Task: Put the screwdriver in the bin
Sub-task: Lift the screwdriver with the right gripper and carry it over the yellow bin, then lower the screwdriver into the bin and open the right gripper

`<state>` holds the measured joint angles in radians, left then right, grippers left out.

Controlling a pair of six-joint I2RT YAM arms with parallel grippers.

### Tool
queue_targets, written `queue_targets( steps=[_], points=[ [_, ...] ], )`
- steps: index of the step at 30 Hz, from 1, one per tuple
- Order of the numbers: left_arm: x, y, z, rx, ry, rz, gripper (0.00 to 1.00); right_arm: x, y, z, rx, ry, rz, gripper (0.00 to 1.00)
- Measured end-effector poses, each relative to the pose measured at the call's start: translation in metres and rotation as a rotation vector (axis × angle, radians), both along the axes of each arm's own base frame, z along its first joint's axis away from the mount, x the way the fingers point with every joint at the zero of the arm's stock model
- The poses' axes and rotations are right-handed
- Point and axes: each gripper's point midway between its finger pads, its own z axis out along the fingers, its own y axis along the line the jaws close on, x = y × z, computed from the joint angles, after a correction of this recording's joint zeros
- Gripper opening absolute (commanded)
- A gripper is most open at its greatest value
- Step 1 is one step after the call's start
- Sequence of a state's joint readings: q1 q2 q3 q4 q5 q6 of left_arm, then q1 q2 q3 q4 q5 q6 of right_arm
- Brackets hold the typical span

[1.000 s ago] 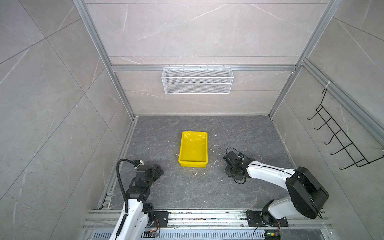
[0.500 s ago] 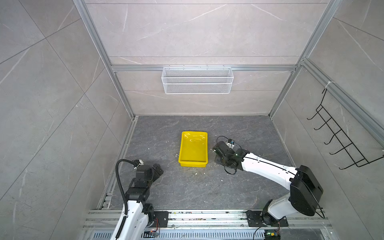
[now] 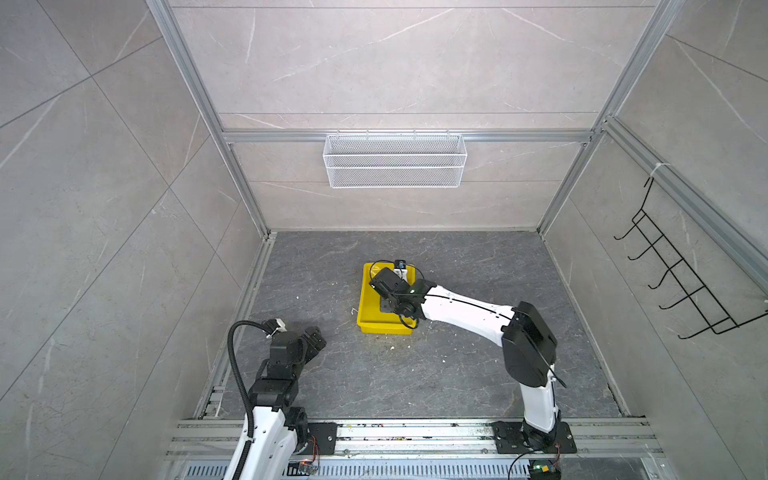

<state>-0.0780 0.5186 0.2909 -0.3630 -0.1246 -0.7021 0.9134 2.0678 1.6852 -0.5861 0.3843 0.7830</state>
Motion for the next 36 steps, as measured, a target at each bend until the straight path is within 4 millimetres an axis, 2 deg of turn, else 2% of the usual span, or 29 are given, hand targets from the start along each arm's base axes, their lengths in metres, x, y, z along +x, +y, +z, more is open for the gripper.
queue_targets(
  steps=[6, 12, 16, 19, 24, 31, 34, 36],
  points=[
    [-0.001, 0.000, 0.002, -0.001, -0.015, 0.000, 1.00, 0.013, 0.029, -0.031, -0.023, 0.046, 0.059, 0.19],
    [-0.001, 0.000, -0.006, 0.004, 0.020, -0.004, 1.00, 0.018, 0.039, -0.056, -0.034, 0.073, 0.066, 0.20],
    [-0.002, 0.000, -0.010, 0.005, 0.041, -0.006, 1.00, 0.021, 0.045, -0.066, -0.043, 0.087, 0.068, 0.22],
    [-0.001, -0.001, -0.009, 0.004, 0.036, -0.006, 1.00, 0.022, 0.045, -0.064, -0.043, 0.085, 0.063, 0.29],
    [-0.001, 0.000, -0.005, 0.004, 0.014, -0.005, 1.00, 0.022, 0.043, -0.061, -0.039, 0.089, 0.037, 0.45],
    [-0.002, 0.000, -0.003, 0.005, 0.007, -0.003, 1.00, 0.019, 0.037, -0.059, -0.061, 0.097, 0.029, 0.48],
    [-0.002, 0.000, 0.000, 0.003, -0.006, -0.004, 1.00, 0.017, 0.027, -0.048, -0.070, 0.081, 0.016, 0.48],
    [-0.002, -0.001, 0.000, 0.001, -0.007, -0.006, 1.00, 0.013, 0.014, -0.032, -0.077, 0.062, 0.001, 0.48]
  ],
)
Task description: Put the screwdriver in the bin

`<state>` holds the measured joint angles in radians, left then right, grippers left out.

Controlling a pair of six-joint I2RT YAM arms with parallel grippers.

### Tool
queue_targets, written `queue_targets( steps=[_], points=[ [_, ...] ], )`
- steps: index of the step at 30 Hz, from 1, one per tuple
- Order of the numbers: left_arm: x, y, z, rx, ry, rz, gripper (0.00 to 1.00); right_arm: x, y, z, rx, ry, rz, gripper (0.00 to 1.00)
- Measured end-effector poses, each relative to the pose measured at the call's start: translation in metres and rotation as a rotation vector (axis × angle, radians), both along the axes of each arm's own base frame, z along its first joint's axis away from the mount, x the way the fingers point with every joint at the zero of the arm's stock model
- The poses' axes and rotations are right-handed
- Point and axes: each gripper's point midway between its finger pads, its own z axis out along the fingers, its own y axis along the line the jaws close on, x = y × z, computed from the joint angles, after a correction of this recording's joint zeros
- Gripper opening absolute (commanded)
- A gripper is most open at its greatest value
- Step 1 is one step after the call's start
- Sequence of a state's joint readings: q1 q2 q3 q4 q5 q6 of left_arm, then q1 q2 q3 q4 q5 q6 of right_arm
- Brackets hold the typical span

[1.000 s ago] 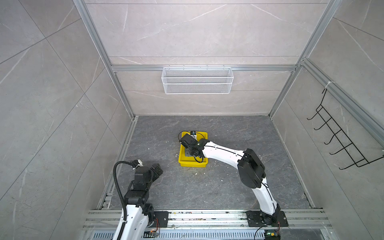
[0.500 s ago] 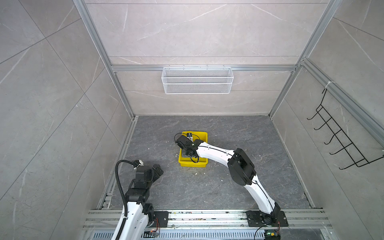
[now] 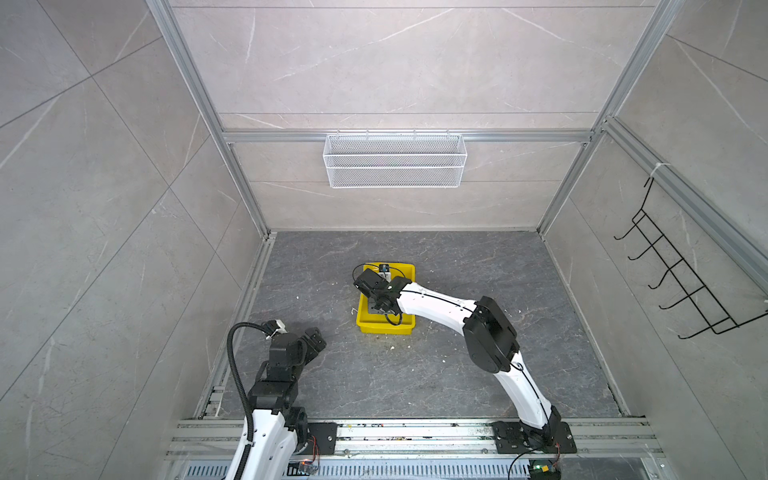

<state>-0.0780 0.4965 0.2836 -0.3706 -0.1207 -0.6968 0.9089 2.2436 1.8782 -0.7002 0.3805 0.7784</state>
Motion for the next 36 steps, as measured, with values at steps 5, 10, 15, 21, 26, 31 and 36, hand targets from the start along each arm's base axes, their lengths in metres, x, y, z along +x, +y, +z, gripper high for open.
queue_targets(
  steps=[5, 10, 15, 21, 26, 31, 36],
  points=[
    [0.001, 0.000, -0.006, 0.002, 0.025, 0.000, 1.00, -0.009, -0.050, 0.056, 0.015, -0.104, -0.059, 0.49],
    [-0.001, 0.000, -0.014, 0.004, 0.067, -0.001, 1.00, -0.012, -0.112, 0.095, 0.046, -0.214, -0.154, 0.49],
    [-0.001, 0.000, -0.010, 0.003, 0.048, -0.002, 1.00, -0.023, -0.174, 0.100, -0.043, -0.317, -0.232, 0.52],
    [0.000, 0.000, -0.003, 0.001, 0.014, 0.000, 1.00, -0.047, -0.252, 0.105, -0.232, -0.464, -0.339, 0.56],
    [0.000, 0.000, -0.001, -0.001, 0.006, -0.001, 1.00, -0.062, -0.321, 0.124, -0.367, -0.568, -0.528, 0.62],
    [0.000, 0.000, -0.008, 0.002, 0.036, -0.001, 1.00, -0.065, -0.367, 0.135, -0.473, -0.614, -0.653, 0.71],
    [-0.001, -0.001, -0.011, 0.000, 0.054, -0.005, 1.00, -0.059, -0.412, 0.121, -0.615, -0.540, -0.731, 0.76]
  ],
)
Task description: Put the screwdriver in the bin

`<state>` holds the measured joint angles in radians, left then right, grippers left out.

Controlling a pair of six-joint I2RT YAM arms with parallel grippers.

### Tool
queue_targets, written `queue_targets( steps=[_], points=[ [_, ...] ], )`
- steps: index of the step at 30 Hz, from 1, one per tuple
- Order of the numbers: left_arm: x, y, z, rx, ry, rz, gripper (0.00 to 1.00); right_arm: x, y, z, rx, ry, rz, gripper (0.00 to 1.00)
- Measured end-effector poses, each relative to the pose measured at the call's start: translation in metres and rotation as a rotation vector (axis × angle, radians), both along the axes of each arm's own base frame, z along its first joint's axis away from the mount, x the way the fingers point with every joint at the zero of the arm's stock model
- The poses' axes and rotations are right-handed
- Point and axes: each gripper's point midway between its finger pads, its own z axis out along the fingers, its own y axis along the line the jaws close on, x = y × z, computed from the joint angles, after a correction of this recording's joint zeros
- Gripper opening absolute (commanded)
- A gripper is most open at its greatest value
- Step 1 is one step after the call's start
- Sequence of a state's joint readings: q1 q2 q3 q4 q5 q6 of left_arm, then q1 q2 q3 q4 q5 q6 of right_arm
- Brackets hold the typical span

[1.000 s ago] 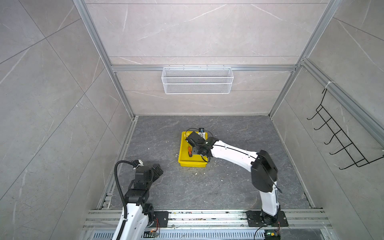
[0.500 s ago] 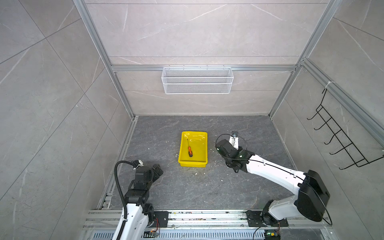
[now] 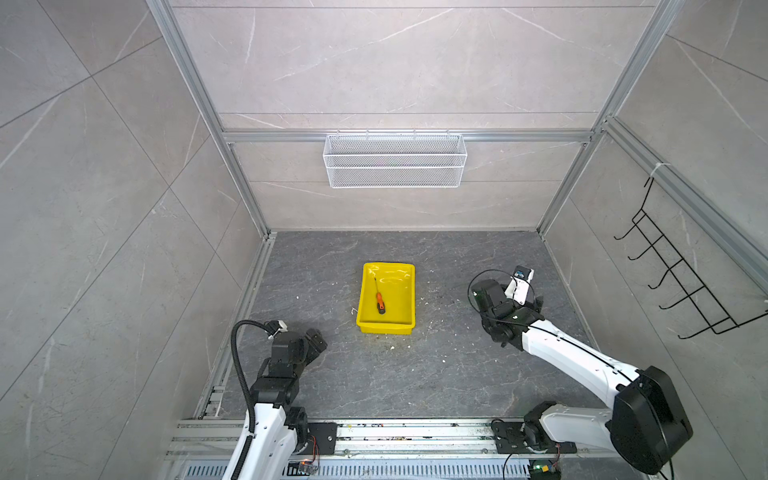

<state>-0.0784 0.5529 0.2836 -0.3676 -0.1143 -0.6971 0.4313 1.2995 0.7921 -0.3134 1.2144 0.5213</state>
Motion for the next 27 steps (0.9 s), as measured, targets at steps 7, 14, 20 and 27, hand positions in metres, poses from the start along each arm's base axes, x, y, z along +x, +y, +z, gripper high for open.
queue_targets(
  steps=[7, 14, 20, 27],
  points=[
    [0.001, -0.002, 0.003, -0.009, -0.015, -0.009, 1.00, -0.006, -0.061, -0.067, 0.145, 0.061, -0.095, 0.82],
    [0.000, -0.002, -0.003, -0.007, 0.015, -0.009, 1.00, 0.019, -0.048, -0.094, 0.202, 0.023, 0.005, 0.99],
    [0.002, -0.002, -0.012, -0.004, 0.054, -0.010, 1.00, 0.036, -0.038, -0.094, 0.209, -0.037, 0.098, 1.00],
    [0.002, -0.003, -0.027, -0.002, 0.125, -0.012, 1.00, 0.061, 0.007, -0.102, 0.263, -0.024, 0.439, 0.99]
  ],
)
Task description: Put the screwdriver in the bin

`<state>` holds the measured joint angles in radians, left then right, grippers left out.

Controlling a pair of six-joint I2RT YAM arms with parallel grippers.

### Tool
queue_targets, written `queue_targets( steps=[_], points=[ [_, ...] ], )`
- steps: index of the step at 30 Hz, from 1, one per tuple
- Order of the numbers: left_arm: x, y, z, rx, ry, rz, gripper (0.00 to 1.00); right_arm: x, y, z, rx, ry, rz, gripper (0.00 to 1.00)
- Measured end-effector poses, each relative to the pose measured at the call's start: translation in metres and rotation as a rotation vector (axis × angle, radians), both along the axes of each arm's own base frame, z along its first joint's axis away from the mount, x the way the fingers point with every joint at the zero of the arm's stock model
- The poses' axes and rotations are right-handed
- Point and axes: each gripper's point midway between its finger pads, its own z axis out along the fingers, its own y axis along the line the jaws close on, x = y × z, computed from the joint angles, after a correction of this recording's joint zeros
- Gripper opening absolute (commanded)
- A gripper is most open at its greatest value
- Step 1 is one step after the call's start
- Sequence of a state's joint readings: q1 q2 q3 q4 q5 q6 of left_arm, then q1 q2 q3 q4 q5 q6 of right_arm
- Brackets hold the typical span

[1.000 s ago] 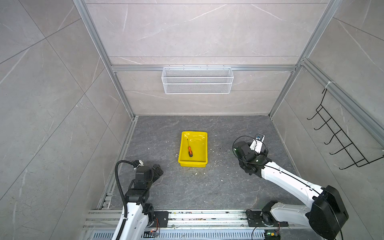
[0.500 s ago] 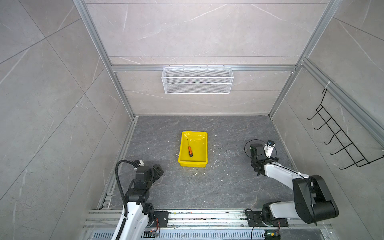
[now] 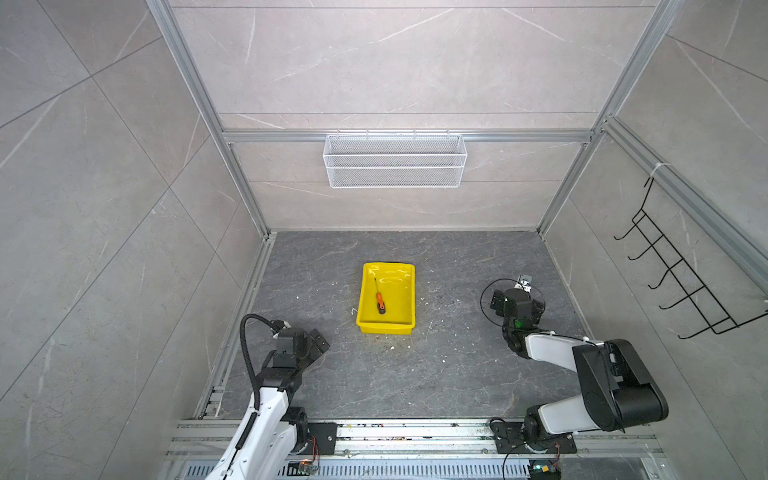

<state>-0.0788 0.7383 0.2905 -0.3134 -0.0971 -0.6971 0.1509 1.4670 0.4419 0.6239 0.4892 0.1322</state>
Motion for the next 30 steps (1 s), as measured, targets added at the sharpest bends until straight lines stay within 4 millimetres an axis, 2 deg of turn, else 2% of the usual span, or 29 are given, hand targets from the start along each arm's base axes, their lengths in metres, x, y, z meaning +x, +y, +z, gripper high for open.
queue_targets(
  steps=[5, 8, 11, 16, 20, 22, 27, 30],
  points=[
    [0.002, -0.001, 0.002, -0.003, -0.014, -0.002, 1.00, 0.003, 0.021, -0.002, 0.008, -0.036, 0.139, 0.99],
    [0.007, 0.000, 0.009, -0.005, -0.048, 0.003, 1.00, 0.000, 0.026, -0.012, 0.004, -0.030, 0.176, 0.99],
    [0.017, 0.005, 0.018, 0.012, -0.106, 0.035, 1.00, 0.001, 0.028, -0.010, 0.002, -0.048, 0.190, 0.99],
    [0.032, 0.039, 0.041, 0.154, -0.199, 0.177, 1.00, 0.003, 0.030, -0.003, -0.001, -0.076, 0.204, 0.99],
    [0.056, 0.062, 0.063, 0.346, -0.292, 0.216, 1.00, 0.003, 0.030, -0.003, -0.003, -0.076, 0.205, 0.99],
    [0.069, 0.067, 0.067, 0.420, -0.314, 0.210, 1.00, 0.003, 0.030, -0.003, -0.003, -0.076, 0.205, 0.99],
    [0.099, 0.056, 0.051, 0.556, -0.290, 0.029, 1.00, 0.003, 0.030, -0.003, -0.003, -0.076, 0.205, 0.99],
    [0.108, 0.046, 0.056, 0.592, -0.319, -0.066, 1.00, 0.003, 0.030, -0.003, -0.003, -0.076, 0.206, 0.99]
  ],
)
